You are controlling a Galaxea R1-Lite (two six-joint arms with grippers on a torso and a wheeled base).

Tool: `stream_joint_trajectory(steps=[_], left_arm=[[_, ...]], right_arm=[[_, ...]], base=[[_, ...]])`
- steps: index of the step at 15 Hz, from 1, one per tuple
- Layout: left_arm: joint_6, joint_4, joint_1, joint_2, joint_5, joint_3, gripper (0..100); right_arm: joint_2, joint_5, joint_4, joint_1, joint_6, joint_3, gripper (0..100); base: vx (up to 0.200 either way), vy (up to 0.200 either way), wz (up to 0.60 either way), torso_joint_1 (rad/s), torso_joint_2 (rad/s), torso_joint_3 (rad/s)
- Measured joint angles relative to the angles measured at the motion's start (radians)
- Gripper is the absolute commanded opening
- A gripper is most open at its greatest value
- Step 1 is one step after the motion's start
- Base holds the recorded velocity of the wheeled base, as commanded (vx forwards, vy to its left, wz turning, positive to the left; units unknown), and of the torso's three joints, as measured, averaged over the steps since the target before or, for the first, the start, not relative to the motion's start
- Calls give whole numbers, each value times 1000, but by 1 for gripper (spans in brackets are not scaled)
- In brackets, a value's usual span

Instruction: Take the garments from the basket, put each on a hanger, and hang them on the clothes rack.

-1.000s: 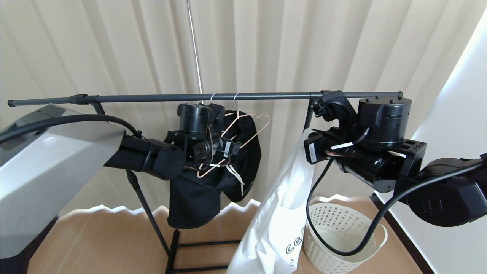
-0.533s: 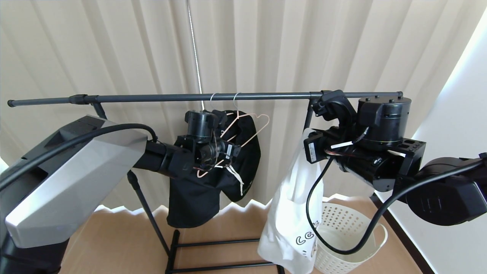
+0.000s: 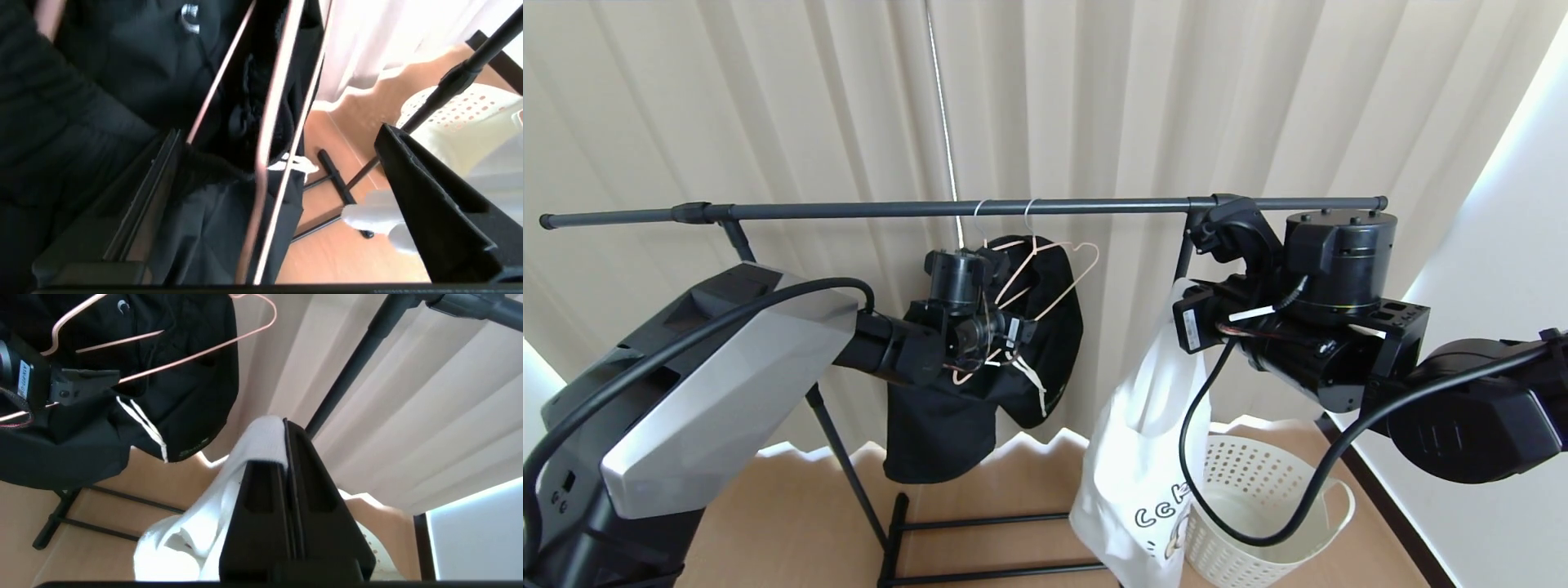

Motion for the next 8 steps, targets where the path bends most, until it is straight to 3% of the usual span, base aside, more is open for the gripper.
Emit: stream_joint_trajectory(steps=[3, 4, 8], left_arm=[[-4, 0, -1, 13, -1, -18, 100], [-5, 1, -1, 16, -1, -24, 0], [-6, 0, -4, 20, 0, -30, 0]], right_arm=[[1, 0, -1, 0, 0, 0, 0], [1, 0, -1, 0, 0, 0, 0], [1, 0, -1, 0, 0, 1, 0]], base=[[0, 0, 0, 0, 0, 0], [0, 0, 0, 0, 0, 0], [0, 0, 0, 0, 0, 0]])
